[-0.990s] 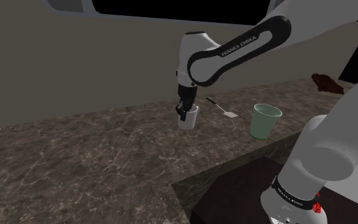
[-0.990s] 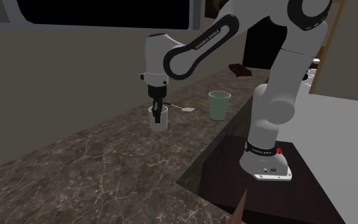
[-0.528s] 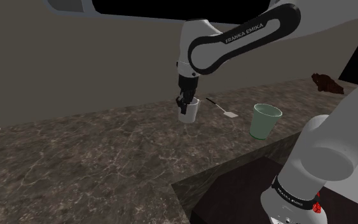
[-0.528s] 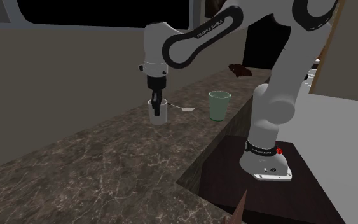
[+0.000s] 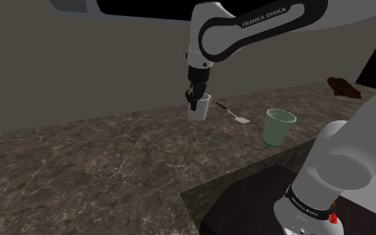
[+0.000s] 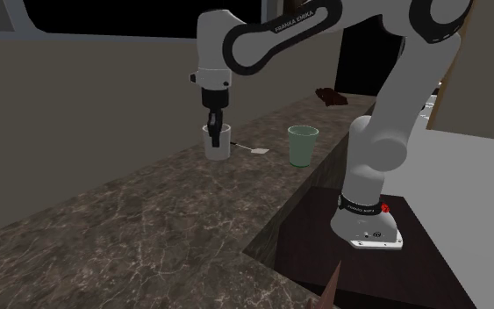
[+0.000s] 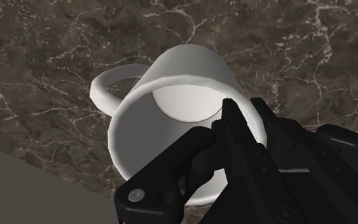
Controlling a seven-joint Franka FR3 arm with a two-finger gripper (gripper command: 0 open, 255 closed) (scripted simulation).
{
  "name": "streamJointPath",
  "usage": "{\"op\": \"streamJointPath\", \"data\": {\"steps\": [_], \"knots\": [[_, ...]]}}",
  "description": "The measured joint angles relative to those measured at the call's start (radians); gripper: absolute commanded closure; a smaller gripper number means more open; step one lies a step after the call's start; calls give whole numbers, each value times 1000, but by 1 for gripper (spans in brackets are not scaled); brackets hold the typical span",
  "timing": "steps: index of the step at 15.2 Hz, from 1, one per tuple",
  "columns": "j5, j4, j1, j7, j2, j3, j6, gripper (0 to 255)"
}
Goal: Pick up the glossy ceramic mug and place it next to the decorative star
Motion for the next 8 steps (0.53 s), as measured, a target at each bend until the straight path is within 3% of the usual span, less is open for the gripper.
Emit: {"op": "streamJointPath", "data": {"steps": [8], "knots": [[2,84,-1,-7,-23,-5,-107,255]]}}
